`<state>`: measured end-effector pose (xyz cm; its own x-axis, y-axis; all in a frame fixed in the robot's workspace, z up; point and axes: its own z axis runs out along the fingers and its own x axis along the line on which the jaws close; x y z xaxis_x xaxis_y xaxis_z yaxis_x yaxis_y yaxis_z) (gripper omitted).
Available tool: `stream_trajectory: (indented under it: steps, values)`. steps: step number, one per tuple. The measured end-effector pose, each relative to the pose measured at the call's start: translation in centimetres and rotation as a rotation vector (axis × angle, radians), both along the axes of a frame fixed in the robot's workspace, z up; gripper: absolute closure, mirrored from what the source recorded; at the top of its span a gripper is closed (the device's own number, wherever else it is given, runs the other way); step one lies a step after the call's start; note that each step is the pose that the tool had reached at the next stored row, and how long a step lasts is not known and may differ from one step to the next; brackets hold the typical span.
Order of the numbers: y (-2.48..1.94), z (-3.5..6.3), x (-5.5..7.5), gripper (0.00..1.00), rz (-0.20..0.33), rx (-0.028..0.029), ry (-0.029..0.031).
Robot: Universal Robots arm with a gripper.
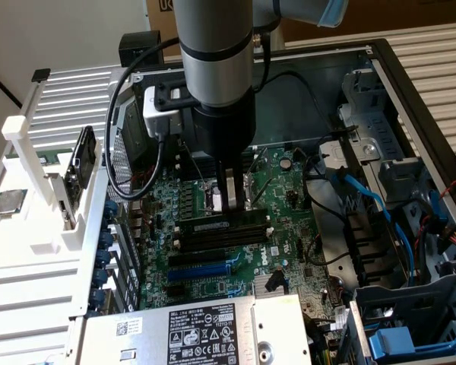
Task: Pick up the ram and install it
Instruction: 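Insert the ram into the slot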
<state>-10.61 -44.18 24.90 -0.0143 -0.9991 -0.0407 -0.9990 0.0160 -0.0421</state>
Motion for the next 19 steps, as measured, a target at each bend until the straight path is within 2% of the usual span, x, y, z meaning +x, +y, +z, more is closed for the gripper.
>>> stream_trajectory:
  steps: [6, 19]
  values:
    - [0.00, -0.11, -0.08, 0.88, 0.000, 0.0001, 0.0000]
    - [0.00, -0.43, -0.08, 0.88, 0.000, 0.0000, 0.0039]
